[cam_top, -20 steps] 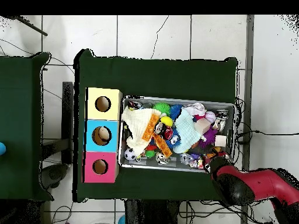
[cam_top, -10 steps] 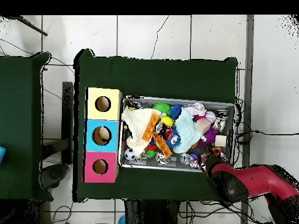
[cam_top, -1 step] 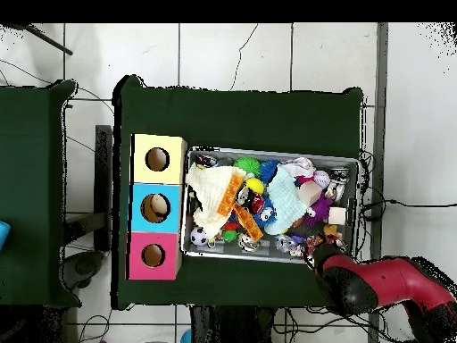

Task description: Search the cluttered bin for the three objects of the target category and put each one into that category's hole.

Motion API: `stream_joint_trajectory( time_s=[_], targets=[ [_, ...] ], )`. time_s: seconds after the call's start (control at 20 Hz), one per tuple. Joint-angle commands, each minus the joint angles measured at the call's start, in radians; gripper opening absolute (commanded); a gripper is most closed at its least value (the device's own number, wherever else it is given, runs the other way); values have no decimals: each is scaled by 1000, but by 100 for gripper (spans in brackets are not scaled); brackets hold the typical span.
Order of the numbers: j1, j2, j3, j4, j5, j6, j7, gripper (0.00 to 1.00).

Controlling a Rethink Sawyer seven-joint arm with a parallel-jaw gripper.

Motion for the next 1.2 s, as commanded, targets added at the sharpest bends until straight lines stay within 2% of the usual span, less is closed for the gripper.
stream_joint_trajectory(
  time_s=[0.05, 0.15, 0.25, 0.4, 0.6, 0.8, 1.2],
  targets=[
    [-22, 14, -40, 11, -58, -17, -121, 100],
    [-34, -5, -32, 27, -41, -4, -133, 100],
    [-44, -28, -35, 53, -48, -22, -113, 100],
    [-41, -24, -54, 65, -79, -53, -70, 100],
    [27, -11, -109, 56, -134, -93, 38, 100],
    [96, -28, -167, 69, -148, -128, 124, 100],
    [173, -37, -259, 77, -97, -169, 153, 100]
  ],
)
